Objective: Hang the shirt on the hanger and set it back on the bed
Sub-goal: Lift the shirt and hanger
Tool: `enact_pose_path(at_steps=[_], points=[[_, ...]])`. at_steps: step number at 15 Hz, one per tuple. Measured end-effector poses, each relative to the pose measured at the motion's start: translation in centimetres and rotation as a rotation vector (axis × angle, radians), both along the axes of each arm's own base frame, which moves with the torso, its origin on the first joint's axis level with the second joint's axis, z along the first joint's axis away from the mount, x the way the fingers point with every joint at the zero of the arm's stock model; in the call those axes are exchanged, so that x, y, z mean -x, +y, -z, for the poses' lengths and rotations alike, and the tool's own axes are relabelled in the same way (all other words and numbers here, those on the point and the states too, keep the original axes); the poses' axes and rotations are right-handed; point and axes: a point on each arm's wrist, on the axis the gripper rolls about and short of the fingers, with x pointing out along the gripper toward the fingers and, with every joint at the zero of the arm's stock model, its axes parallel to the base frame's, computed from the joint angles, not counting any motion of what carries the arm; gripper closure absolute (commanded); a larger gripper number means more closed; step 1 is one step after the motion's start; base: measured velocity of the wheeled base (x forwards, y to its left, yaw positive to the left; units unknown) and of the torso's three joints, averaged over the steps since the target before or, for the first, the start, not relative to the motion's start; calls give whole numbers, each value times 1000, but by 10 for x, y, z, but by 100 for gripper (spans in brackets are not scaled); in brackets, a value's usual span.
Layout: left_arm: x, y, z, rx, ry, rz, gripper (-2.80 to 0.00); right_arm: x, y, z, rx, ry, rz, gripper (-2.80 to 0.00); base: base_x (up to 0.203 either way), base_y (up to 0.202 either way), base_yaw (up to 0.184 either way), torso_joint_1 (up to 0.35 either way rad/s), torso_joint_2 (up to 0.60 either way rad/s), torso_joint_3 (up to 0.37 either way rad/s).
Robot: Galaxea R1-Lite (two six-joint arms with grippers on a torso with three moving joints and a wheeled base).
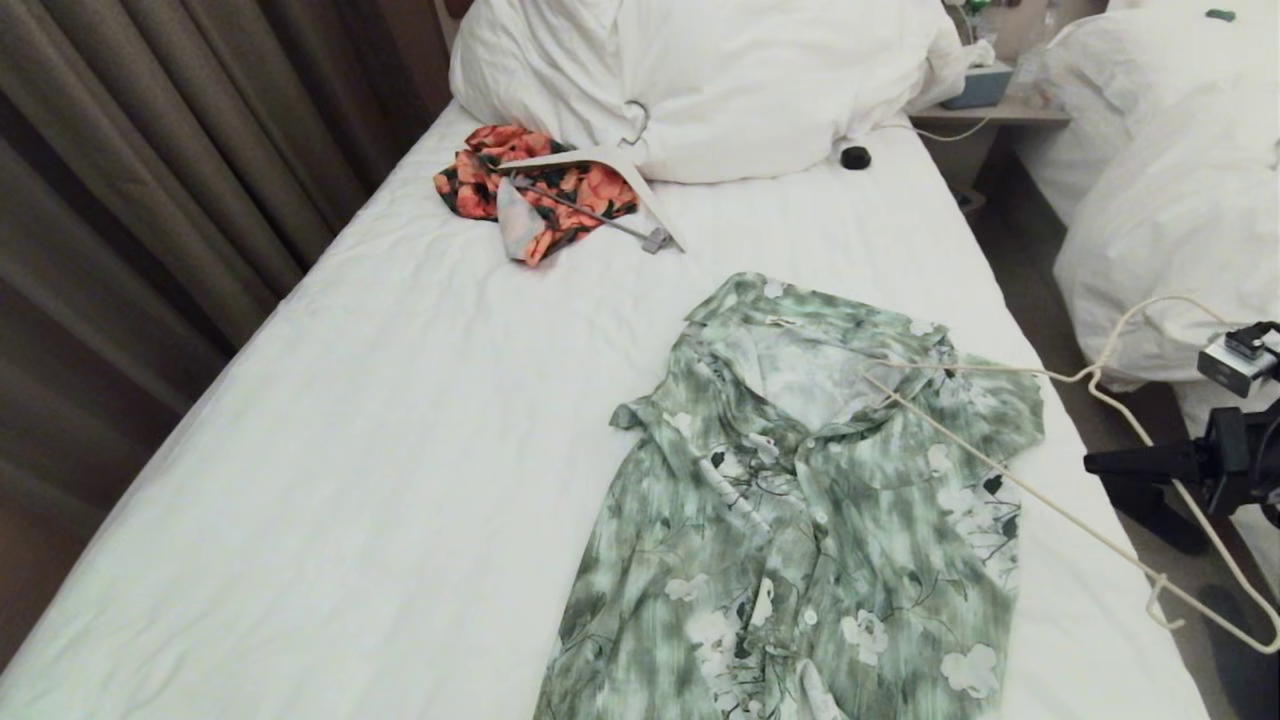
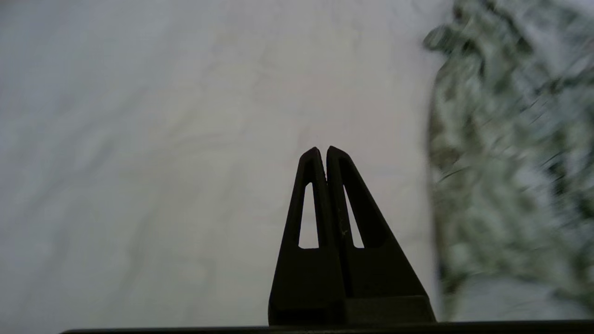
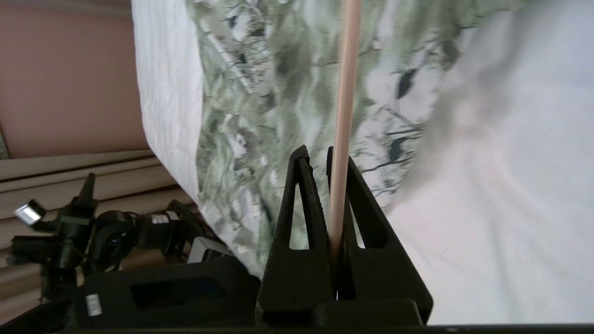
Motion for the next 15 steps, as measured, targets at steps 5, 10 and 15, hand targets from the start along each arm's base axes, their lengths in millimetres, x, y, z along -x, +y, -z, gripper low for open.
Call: enact_pose_path(at_steps=[5, 10, 15], points=[[0, 0, 0, -87, -1, 2, 0, 32, 15, -41, 88, -118, -49, 0, 0, 0, 0, 0, 0, 0], [0, 0, 0, -208, -2, 6, 0, 79, 39, -82, 210, -307, -113, 0, 0, 0, 0, 0, 0, 0], [0, 0, 0, -208, -2, 6, 0, 115, 56, -99, 439, -484, -202, 0, 0, 0, 0, 0, 0, 0]])
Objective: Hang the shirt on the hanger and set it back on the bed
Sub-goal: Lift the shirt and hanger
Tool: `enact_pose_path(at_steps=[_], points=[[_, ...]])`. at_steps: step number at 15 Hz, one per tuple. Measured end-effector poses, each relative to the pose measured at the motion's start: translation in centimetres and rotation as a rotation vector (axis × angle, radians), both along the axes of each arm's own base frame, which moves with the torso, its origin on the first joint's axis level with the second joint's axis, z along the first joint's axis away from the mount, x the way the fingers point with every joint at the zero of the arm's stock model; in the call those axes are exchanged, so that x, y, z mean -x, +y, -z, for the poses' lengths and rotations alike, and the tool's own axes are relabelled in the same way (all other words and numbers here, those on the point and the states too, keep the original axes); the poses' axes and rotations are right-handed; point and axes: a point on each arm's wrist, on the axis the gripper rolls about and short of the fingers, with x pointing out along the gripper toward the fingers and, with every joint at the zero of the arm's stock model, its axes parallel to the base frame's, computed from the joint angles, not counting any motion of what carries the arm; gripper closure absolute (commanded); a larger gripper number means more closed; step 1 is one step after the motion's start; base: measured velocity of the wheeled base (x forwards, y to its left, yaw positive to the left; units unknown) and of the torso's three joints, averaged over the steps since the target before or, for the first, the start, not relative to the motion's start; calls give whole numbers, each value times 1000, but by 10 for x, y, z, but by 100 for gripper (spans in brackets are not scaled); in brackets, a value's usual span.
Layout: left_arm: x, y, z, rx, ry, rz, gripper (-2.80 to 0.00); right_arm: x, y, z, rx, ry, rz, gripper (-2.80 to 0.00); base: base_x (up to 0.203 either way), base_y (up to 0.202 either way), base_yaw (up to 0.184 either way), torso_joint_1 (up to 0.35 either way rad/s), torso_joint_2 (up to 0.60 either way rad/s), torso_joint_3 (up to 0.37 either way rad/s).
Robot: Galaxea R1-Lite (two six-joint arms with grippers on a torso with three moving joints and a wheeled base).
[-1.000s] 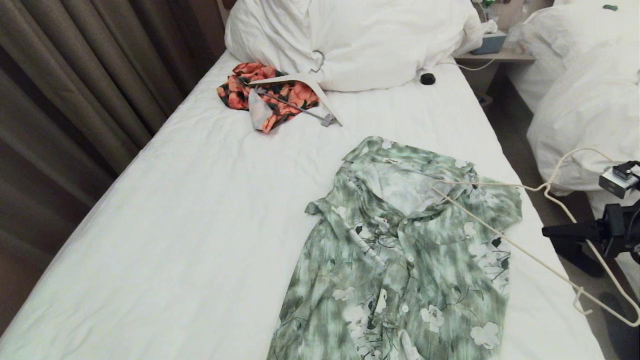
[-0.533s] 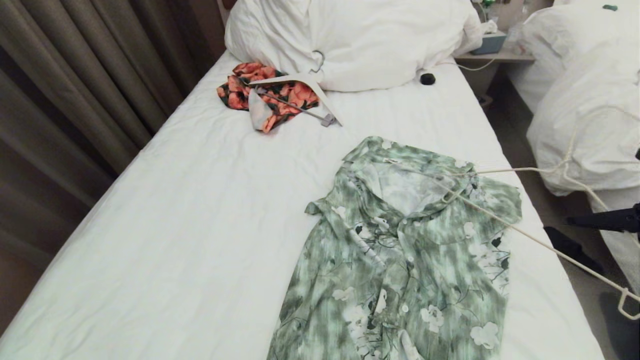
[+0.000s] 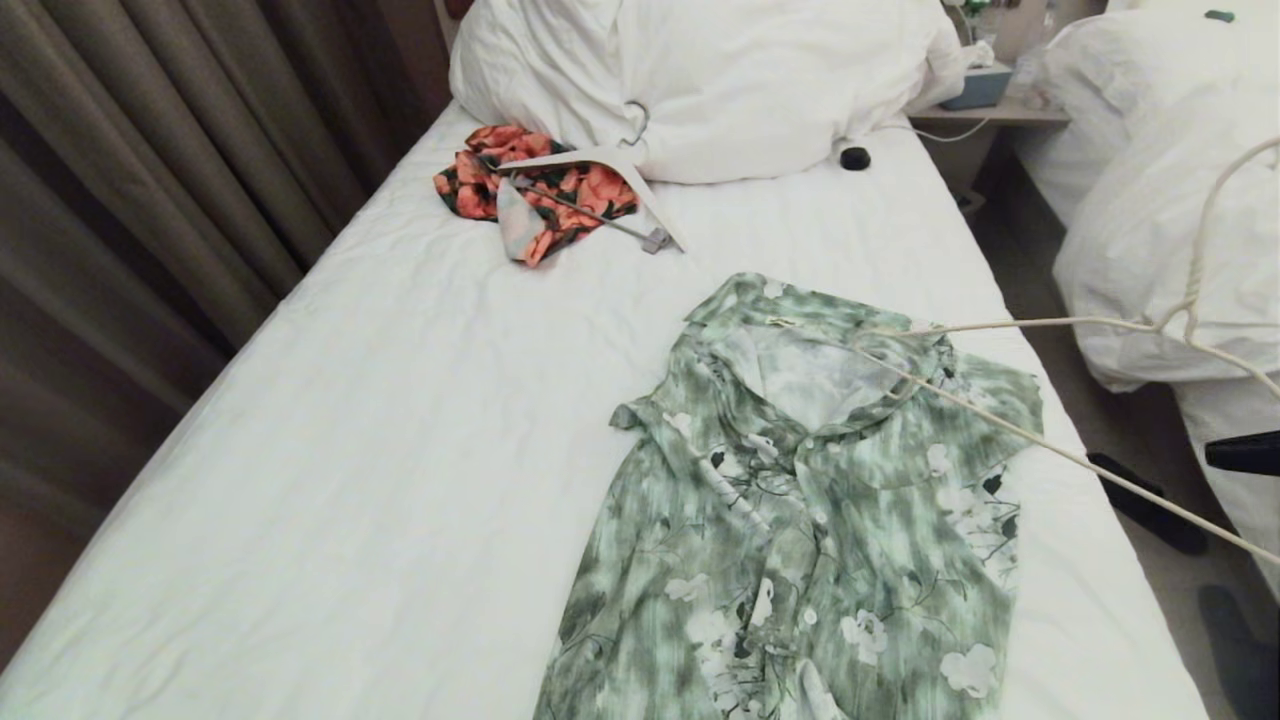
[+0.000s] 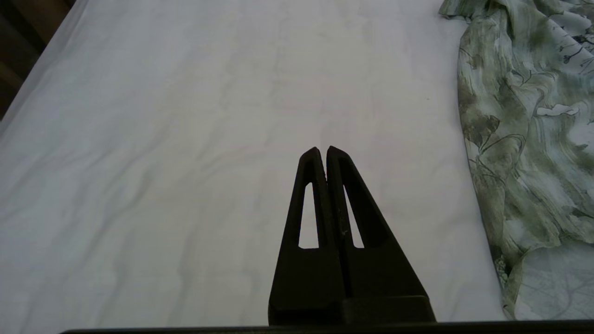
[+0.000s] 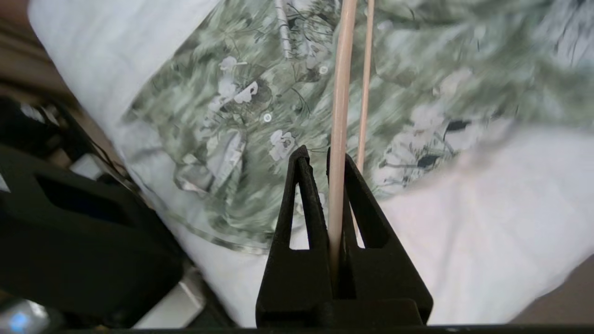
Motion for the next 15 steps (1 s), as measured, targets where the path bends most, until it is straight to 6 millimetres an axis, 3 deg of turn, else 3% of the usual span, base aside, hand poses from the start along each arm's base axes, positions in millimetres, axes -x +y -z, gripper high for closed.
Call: enact_pose_path(at_steps=[3, 9, 15], points=[[0, 0, 0, 0, 0, 0, 0, 10, 10, 0, 64, -67, -65, 0, 0, 0, 0, 0, 0, 0], [0, 0, 0, 1, 0, 0, 0, 13, 24, 24, 241, -309, -186, 0, 0, 0, 0, 0, 0, 0], [0, 0, 0, 0, 0, 0, 0, 29, 32, 34, 7, -385, -357, 0, 0, 0, 0, 0, 0, 0]])
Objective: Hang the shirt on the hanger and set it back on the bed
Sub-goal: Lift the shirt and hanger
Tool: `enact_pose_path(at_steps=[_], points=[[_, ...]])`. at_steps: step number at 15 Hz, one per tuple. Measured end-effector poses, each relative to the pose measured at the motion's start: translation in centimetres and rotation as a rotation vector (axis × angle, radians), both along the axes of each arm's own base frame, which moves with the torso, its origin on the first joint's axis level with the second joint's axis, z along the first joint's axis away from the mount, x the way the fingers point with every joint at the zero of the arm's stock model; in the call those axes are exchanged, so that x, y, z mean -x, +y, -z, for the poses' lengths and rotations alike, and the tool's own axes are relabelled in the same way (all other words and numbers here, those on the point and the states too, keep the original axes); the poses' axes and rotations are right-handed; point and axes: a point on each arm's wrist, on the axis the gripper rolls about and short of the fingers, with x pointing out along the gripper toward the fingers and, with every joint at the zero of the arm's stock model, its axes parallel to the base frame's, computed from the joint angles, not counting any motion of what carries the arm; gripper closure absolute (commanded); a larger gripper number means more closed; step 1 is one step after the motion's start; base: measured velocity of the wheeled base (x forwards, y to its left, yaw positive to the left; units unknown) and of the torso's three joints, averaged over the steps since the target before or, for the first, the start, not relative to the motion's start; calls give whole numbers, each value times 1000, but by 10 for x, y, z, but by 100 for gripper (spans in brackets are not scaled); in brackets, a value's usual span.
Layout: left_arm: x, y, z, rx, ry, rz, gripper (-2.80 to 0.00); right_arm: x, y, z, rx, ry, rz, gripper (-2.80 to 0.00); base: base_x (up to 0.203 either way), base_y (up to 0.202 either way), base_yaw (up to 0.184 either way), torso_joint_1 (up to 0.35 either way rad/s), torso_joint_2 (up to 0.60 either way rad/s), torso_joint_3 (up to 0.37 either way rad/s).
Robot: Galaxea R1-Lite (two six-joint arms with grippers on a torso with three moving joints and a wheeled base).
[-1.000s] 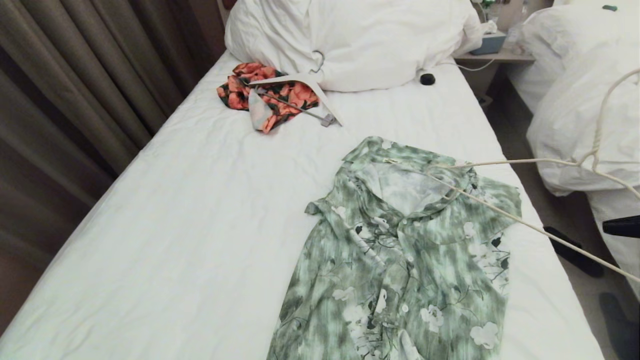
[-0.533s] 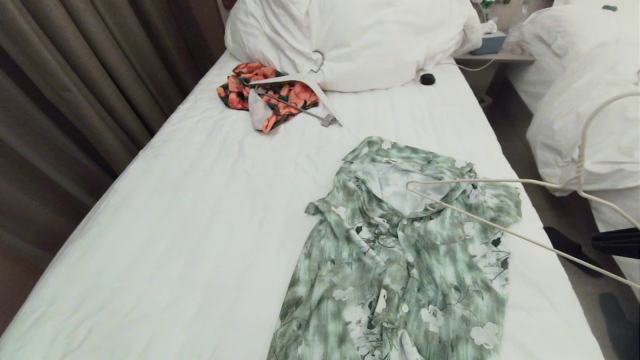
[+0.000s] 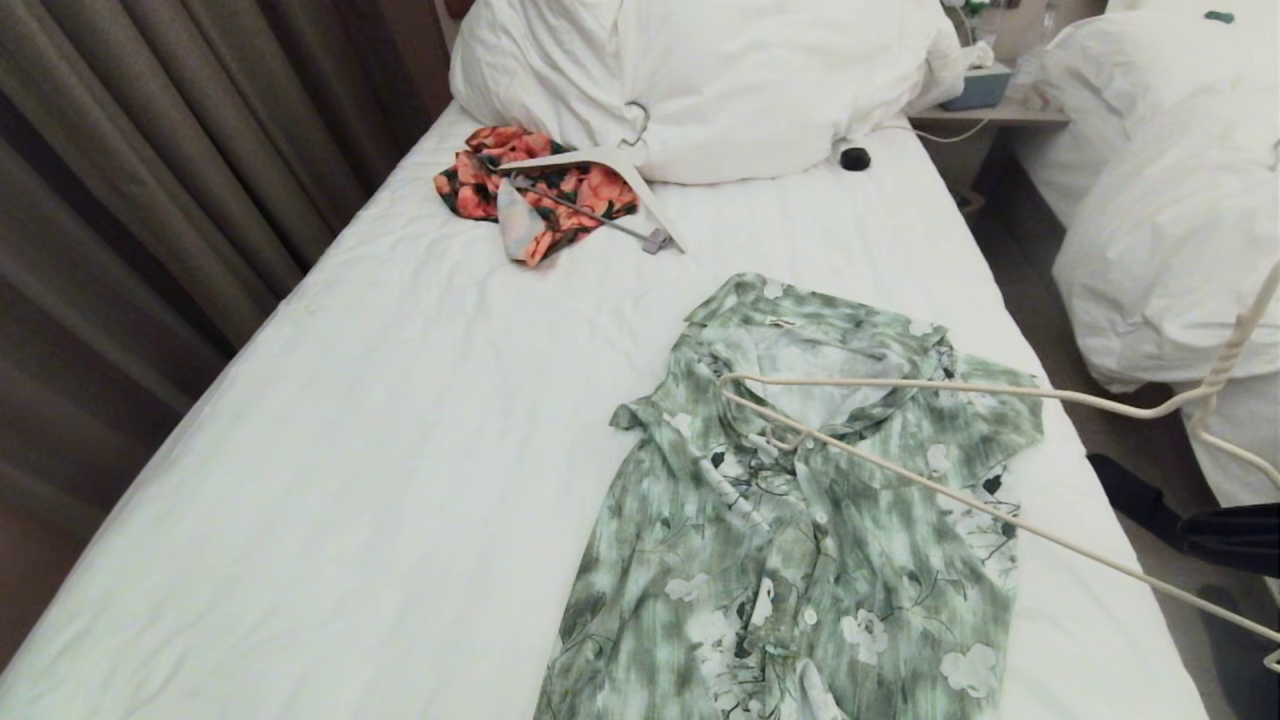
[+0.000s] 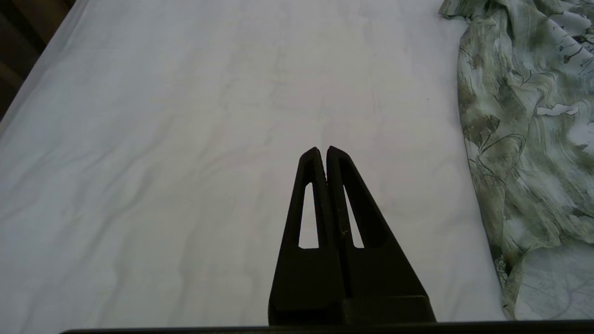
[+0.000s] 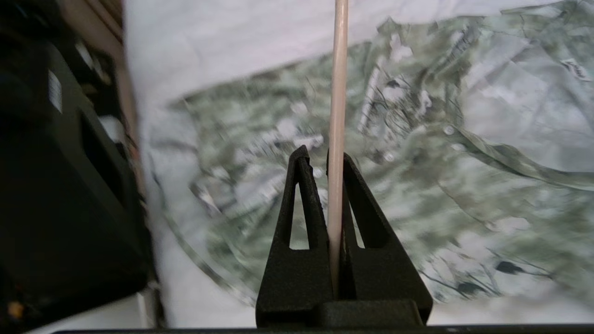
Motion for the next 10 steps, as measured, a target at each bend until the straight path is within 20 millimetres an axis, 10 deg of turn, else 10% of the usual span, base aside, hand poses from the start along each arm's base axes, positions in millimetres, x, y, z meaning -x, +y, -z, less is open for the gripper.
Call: enact_pose_path(at_steps=[10], points=[[0, 0, 0, 1, 0, 0, 0, -18, -8, 19, -89, -18, -72, 0, 0, 0, 0, 0, 0, 0]])
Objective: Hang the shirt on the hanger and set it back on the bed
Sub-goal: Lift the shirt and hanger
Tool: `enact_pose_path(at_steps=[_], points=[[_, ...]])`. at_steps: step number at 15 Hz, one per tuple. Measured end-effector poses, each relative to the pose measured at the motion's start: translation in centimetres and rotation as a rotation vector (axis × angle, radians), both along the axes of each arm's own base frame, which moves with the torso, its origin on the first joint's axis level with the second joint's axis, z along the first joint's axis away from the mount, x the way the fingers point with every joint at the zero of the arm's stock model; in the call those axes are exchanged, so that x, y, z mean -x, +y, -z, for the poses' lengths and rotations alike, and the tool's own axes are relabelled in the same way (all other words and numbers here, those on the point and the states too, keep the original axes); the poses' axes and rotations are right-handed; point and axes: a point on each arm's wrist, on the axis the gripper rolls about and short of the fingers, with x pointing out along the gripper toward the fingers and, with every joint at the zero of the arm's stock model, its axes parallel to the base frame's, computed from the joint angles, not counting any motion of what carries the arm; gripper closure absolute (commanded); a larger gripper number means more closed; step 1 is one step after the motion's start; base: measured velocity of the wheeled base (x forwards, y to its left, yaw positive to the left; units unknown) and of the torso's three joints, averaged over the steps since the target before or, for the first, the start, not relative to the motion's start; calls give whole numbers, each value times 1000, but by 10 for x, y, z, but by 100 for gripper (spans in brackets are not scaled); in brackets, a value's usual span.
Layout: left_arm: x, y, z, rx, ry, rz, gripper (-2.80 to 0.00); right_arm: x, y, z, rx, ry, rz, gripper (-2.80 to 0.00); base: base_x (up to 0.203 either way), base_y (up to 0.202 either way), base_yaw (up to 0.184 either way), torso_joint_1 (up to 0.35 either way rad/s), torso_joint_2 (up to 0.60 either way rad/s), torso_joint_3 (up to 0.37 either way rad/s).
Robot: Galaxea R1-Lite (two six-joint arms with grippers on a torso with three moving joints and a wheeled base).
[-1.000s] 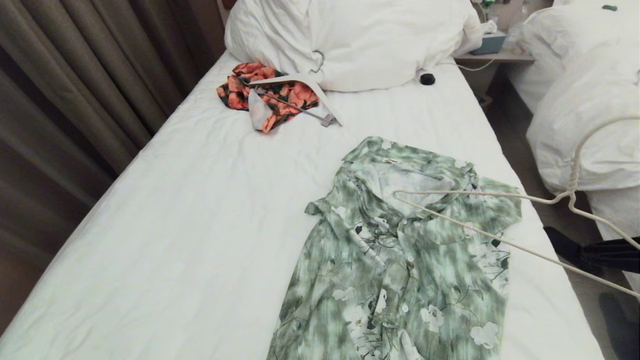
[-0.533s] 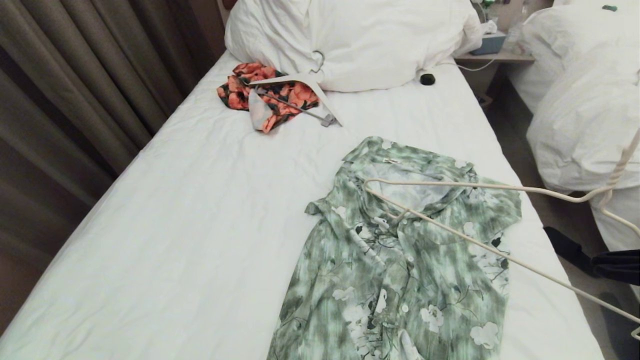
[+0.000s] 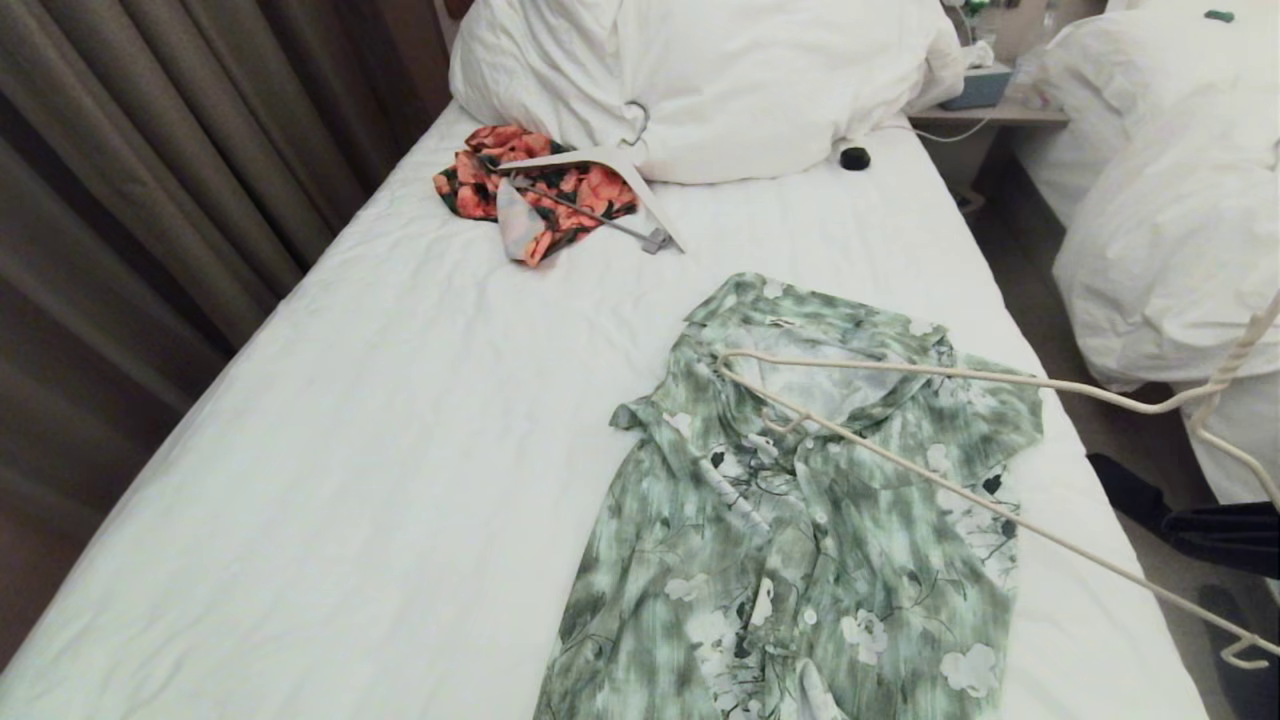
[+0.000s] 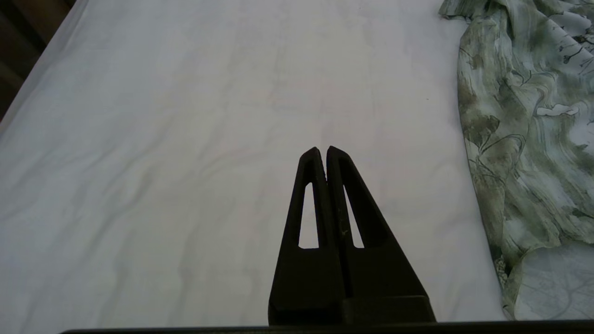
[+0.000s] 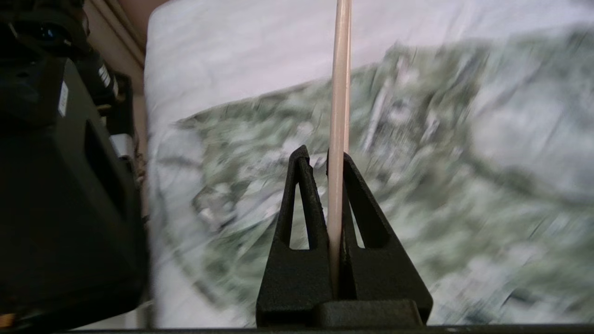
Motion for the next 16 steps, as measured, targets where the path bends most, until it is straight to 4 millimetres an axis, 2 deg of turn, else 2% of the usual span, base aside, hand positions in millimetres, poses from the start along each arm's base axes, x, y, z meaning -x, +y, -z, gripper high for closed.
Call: enact_pose_path(at_steps=[2, 4, 11, 14, 16], points=[[0, 0, 0, 0, 0, 0, 0, -7, -4, -1, -42, -67, -43, 0, 0, 0, 0, 0, 0, 0], [0, 0, 0, -1, 0, 0, 0, -10, -6, 0, -71, -60, -57, 0, 0, 0, 0, 0, 0, 0], [0, -1, 0, -75, -2, 25, 0, -9, -6, -1, -90, -42, -62, 0, 0, 0, 0, 0, 0, 0], [2, -1, -16, -129, -19, 68, 0, -9, -9, 0, -92, -38, -48, 0, 0, 0, 0, 0, 0, 0], [-6, -2, -33, -127, 33, 115, 0, -13, -16, -1, -92, -45, -19, 0, 0, 0, 0, 0, 0, 0]])
